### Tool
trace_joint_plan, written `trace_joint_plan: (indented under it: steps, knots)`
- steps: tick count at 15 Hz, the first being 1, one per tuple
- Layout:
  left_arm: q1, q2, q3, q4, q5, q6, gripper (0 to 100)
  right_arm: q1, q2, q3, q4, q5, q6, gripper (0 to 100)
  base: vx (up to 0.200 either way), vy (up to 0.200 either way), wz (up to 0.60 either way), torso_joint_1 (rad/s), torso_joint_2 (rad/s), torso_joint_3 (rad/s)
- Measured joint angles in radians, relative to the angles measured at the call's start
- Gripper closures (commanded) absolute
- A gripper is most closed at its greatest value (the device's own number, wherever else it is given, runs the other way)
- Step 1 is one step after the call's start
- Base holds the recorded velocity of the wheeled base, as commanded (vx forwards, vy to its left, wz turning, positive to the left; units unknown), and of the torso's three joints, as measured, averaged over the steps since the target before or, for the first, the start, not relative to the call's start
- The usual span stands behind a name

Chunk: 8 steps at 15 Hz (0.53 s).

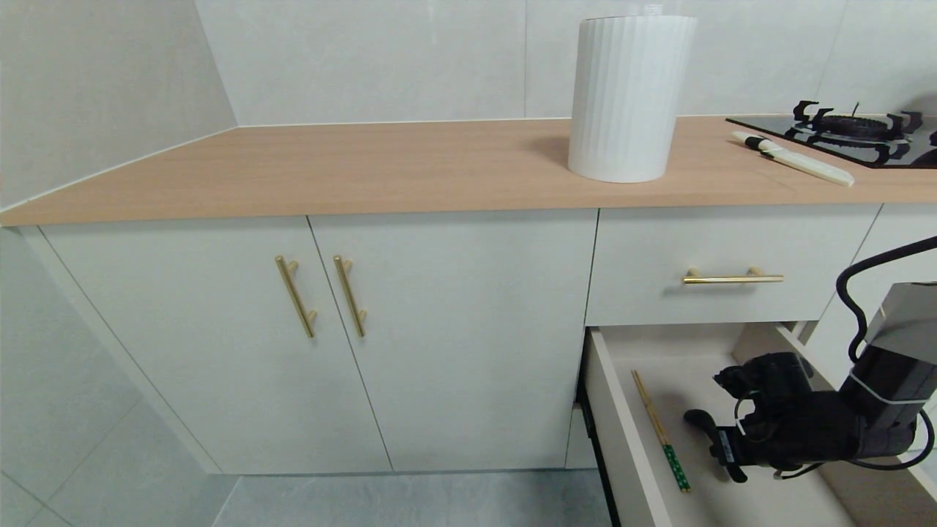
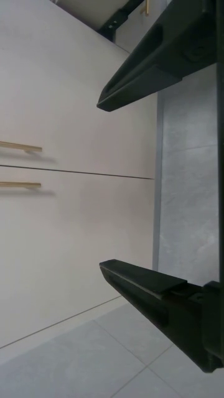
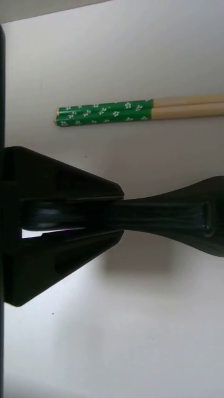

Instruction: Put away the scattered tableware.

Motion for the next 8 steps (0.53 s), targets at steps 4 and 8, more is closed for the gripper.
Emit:
trace_joint_plan:
  steps: [4, 8]
  knots:
    - [0.000, 0.000, 0.000, 0.000, 0.000, 0.000, 0, 0.000, 0.006, 0.000, 0.000, 0.001, -0.001, 0, 0.000, 0.000, 0.00, 0.000, 0.00, 0.000]
    - [0.001, 0.000, 0.000, 0.000, 0.000, 0.000, 0, 0.000, -0.013, 0.009, 0.000, 0.001, 0.001, 0, 0.000, 0.000, 0.00, 0.000, 0.00, 0.000]
